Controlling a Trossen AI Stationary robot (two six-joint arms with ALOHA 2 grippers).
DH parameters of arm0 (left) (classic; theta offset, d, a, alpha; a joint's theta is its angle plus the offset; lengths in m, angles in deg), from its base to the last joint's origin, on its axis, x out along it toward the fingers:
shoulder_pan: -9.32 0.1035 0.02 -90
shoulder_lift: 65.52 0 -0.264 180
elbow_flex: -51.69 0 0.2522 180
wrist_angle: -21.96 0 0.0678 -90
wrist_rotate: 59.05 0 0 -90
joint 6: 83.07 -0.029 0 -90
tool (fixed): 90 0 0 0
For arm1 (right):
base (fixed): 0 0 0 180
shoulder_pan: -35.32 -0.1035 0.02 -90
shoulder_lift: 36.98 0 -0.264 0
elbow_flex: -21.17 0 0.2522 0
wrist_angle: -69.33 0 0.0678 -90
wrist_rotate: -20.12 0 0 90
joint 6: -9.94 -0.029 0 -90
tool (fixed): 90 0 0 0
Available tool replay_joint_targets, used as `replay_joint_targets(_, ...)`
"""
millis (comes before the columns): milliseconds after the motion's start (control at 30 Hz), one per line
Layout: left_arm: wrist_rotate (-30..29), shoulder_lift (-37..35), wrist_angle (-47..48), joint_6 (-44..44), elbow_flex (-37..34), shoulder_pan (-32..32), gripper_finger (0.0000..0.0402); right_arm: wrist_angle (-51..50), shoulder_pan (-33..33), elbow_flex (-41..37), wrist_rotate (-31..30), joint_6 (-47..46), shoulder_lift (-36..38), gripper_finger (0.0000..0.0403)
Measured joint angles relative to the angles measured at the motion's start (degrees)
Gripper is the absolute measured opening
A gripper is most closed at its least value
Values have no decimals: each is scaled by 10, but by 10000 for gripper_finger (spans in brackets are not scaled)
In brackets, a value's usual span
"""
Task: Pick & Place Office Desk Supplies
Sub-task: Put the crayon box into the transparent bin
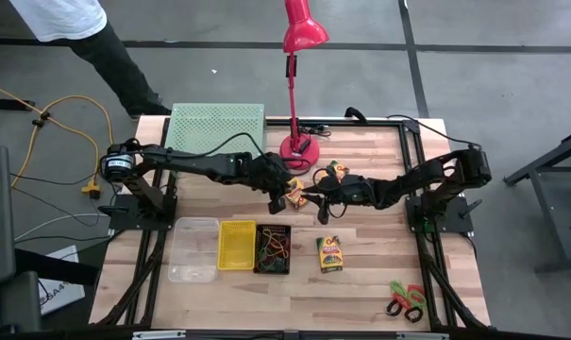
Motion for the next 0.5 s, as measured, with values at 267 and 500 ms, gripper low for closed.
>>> replay_joint_targets(267, 0, 0, -6, 11, 0, 0, 71, 0, -1, 0, 2, -4, 0, 70)
replay_joint_targets(500, 0, 0, -6, 11, 0, 0, 71, 0, -1, 0, 20, -4, 0, 70)
